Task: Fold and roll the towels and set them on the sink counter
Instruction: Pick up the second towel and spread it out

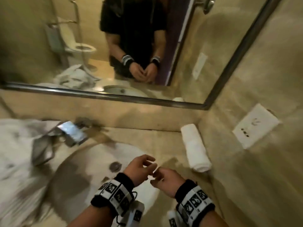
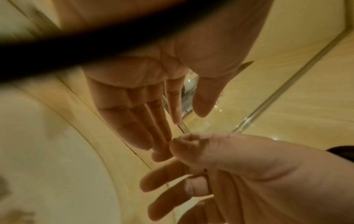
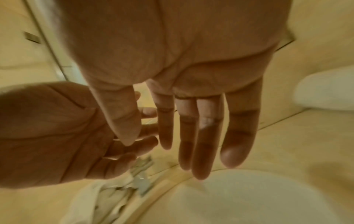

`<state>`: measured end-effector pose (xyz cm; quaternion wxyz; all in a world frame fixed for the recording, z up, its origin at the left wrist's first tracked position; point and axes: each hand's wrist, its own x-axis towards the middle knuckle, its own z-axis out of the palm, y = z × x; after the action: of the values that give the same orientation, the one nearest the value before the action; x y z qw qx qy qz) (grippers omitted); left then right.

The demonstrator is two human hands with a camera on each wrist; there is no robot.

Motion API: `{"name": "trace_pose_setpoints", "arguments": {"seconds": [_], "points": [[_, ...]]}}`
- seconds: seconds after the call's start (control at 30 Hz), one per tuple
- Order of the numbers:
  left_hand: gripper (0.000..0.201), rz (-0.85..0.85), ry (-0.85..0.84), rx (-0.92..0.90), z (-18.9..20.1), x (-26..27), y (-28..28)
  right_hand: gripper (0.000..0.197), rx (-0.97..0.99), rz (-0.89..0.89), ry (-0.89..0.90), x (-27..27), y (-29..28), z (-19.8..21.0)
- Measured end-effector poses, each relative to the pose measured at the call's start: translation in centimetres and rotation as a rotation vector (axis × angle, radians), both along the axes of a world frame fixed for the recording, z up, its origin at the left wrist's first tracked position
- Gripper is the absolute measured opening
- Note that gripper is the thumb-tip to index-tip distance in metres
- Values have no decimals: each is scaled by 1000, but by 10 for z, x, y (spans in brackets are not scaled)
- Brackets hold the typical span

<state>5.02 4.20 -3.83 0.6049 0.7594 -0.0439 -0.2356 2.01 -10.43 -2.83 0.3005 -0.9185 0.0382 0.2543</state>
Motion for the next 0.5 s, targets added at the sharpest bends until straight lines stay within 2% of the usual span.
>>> {"name": "trace_pose_setpoints", "arguments": {"seconds": [0.13, 0.23, 0.33, 0.4, 0.47, 0.5], "points": [[15, 181, 7, 34, 13, -45, 77, 28, 45, 166, -88, -18, 80, 10], [15, 304, -12, 102, 28, -80, 153, 26, 113, 305, -89, -37, 159, 20], [16, 430, -32, 102, 35, -105, 216, 19, 85, 433, -112, -52, 219, 37], [15, 531, -26, 94, 36, -120, 256, 11, 86, 469, -123, -54, 253, 41], [9, 614, -43, 107, 31, -131, 292, 20, 109, 463, -117, -48, 287, 33], [8, 651, -60, 151, 27, -135, 308, 18, 117, 440, -113, -43, 301, 24]]}}
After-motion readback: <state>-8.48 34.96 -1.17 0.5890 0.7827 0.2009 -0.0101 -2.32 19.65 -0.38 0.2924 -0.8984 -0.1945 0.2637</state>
